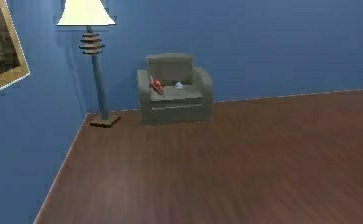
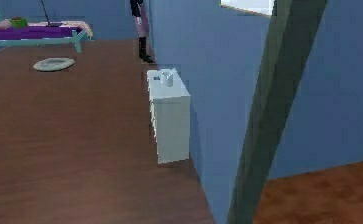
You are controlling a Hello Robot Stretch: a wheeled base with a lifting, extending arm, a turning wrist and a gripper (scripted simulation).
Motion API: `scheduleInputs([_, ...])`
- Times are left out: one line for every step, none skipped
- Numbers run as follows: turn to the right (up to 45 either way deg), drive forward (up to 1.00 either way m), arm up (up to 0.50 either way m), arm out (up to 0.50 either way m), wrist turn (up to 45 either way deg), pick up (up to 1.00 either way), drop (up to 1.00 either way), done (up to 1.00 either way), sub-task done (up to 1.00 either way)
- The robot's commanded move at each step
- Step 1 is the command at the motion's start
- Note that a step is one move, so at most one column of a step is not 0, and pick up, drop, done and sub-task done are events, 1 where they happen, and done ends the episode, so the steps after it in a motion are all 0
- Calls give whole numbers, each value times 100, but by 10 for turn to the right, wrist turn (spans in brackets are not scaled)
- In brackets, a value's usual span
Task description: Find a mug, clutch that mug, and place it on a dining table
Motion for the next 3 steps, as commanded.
scheduleInputs([420,0,0,0,0,0,0,0,0])
scheduleInputs([0,30,0,0,0,0,0,0,0])
scheduleInputs([330,0,0,0,0,0,0,0,0])
